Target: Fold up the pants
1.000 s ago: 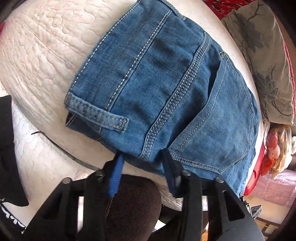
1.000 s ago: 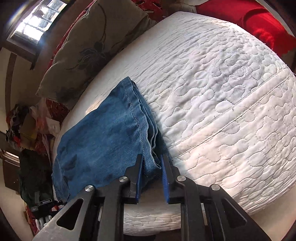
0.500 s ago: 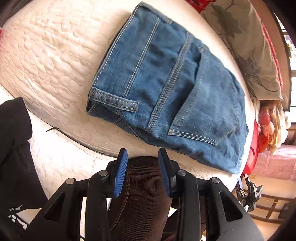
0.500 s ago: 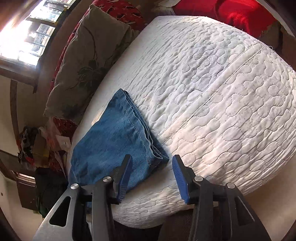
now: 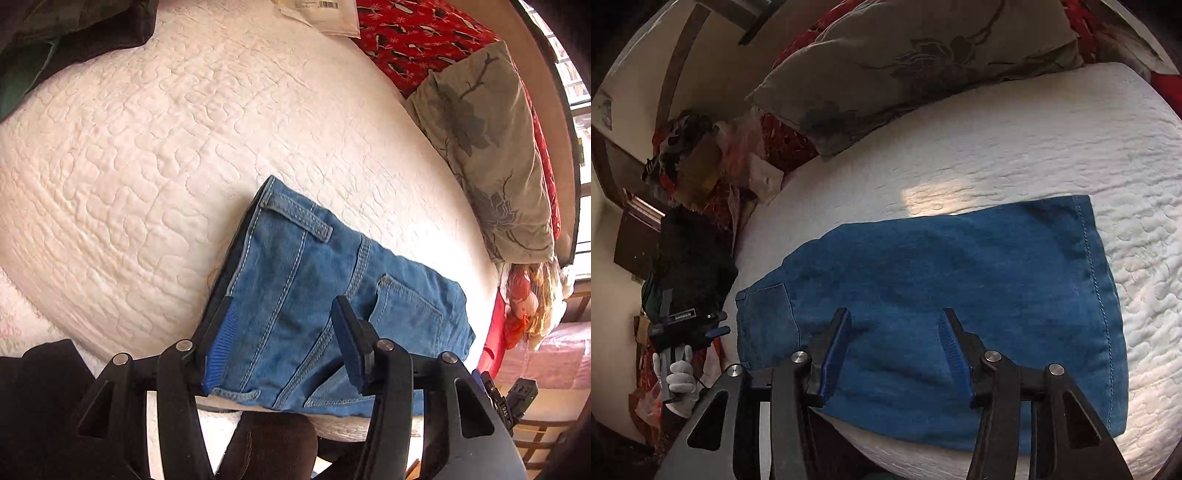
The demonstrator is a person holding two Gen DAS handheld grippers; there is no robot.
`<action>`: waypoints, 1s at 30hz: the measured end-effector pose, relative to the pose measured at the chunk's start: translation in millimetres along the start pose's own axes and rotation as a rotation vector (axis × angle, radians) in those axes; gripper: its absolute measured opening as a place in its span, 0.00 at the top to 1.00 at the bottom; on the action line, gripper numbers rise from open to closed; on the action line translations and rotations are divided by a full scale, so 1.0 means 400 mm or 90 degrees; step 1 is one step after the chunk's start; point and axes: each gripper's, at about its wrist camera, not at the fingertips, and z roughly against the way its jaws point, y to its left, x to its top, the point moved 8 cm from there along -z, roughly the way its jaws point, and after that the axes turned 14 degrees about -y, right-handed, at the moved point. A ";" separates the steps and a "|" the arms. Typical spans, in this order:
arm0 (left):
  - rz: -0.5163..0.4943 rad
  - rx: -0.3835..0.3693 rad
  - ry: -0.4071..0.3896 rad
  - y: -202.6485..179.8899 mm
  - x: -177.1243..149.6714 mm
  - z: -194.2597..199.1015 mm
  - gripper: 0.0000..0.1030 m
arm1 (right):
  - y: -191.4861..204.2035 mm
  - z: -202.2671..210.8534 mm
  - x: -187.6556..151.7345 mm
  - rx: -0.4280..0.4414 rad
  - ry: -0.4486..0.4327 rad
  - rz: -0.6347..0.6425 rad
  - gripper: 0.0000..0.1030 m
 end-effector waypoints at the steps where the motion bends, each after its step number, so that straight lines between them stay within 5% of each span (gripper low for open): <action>1: 0.003 0.002 0.007 0.002 0.015 -0.016 0.51 | 0.038 -0.054 0.029 0.006 0.017 0.033 0.50; 7: -0.023 0.025 0.023 0.018 0.083 -0.069 0.51 | 0.141 -0.349 0.118 -0.022 0.120 0.164 0.49; 10: -0.034 0.020 0.029 0.032 0.101 -0.087 0.51 | 0.155 -0.432 0.090 -0.019 0.184 0.217 0.49; 13: -0.029 -0.021 0.070 0.025 0.070 -0.120 0.37 | 0.182 -0.441 0.026 0.025 0.237 0.288 0.51; 15: -0.071 -0.009 0.067 0.007 0.039 -0.129 0.37 | 0.201 -0.427 -0.004 0.001 0.225 0.393 0.65; 17: -0.113 0.016 0.035 -0.009 0.026 -0.115 0.37 | 0.219 -0.412 -0.015 -0.040 0.202 0.478 0.92; 19: -0.131 0.051 0.014 -0.009 0.017 -0.111 0.37 | 0.224 -0.408 0.008 -0.084 0.147 0.548 0.95; 22: -0.145 0.101 0.007 0.006 0.004 -0.137 0.37 | 0.132 -0.462 0.037 -0.161 0.159 0.477 1.00; 27: -0.114 0.084 -0.013 0.000 0.016 -0.079 0.38 | 0.115 -0.349 0.124 -0.078 0.078 0.251 0.95; 30: -0.107 0.050 -0.056 -0.025 0.020 0.005 0.38 | 0.077 -0.188 0.161 -0.008 0.007 0.098 0.82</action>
